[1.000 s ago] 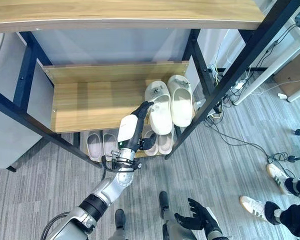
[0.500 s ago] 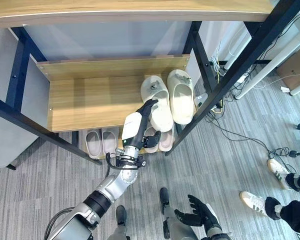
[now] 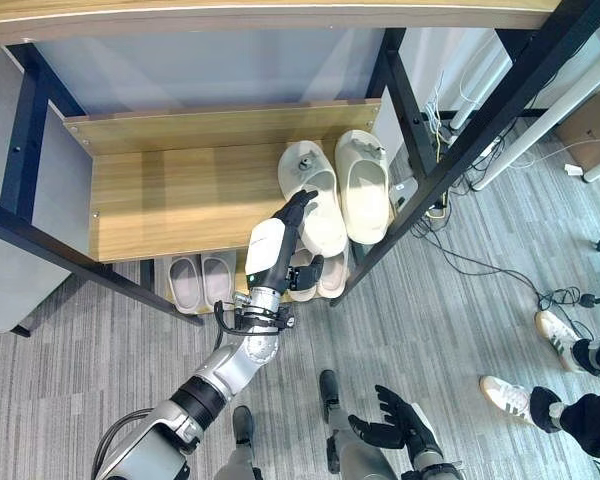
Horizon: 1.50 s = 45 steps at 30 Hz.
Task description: Arrange the slippers neatly on the shoe rack.
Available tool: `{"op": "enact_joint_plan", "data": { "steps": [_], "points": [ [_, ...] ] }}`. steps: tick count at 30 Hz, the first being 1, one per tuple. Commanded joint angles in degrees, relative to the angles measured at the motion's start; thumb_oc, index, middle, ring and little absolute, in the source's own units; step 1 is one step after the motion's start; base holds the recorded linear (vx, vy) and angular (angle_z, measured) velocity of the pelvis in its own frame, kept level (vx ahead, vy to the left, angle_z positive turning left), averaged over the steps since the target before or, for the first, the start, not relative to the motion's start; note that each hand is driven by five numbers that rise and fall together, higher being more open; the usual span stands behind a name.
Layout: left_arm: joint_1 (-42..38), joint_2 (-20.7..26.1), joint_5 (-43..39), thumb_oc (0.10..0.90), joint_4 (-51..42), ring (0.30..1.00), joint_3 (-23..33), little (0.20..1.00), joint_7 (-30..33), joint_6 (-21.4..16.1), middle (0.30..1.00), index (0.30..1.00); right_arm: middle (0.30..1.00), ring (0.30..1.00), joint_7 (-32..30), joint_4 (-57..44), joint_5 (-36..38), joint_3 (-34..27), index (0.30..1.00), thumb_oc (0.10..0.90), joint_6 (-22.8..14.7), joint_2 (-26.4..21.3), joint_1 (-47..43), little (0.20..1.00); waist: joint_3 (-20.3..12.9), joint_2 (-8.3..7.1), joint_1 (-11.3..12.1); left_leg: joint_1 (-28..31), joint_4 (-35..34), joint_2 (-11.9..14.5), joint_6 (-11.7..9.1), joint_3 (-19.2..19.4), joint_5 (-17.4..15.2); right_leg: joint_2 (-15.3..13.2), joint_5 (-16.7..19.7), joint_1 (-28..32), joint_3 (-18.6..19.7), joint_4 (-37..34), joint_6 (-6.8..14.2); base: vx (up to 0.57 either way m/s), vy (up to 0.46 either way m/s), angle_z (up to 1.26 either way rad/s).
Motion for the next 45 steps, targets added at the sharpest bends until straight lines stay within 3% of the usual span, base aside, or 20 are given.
{"op": "enact_joint_plan", "data": {
  "steps": [1, 14, 45],
  "points": [
    [-13.1, -4.1, 1.0, 0.800, 3.5, 0.900, -0.6, 0.900, 1.4, -3.0, 0.900, 0.900, 0.900, 0.900, -1.1, -2.7, 0.7, 0.7, 0.900, 0.800, -3.1, -2.5, -0.4, 0.900, -0.8, 1.91, -1.0, -3.8, 0.4, -0.8, 1.4, -0.9, -0.7, -0.2, -7.8, 1.8, -2.4, 2.2, 3.2, 0.04, -0.009, 0.00],
    [-16.0, -3.6, -0.1, 0.800, 5.2, 0.900, -2.4, 0.900, -0.1, -4.6, 0.900, 0.900, 0.900, 0.900, -0.8, -2.9, 0.1, 1.2, 0.900, 0.800, -3.2, -3.7, -0.1, 0.900, -1.6, 2.58, -1.9, -3.8, 0.2, -0.8, 1.2, -0.4, -0.9, -0.2, -7.7, 1.5, -2.3, 2.0, 3.3, 0.01, -0.001, 0.00],
    [-26.6, -1.0, 1.9, 0.800, 8.8, 0.900, -5.7, 0.900, -2.3, -4.7, 0.900, 0.900, 0.900, 0.900, 1.0, -4.6, -0.1, 1.3, 0.900, 0.800, -3.8, -7.8, 0.9, 0.900, -1.7, 1.93, -3.0, -5.0, 0.3, -0.4, 1.0, -0.4, -1.0, 0.1, -7.5, 0.4, -2.3, 2.0, 3.5, 0.00, 0.000, -0.01]
  ]
}}
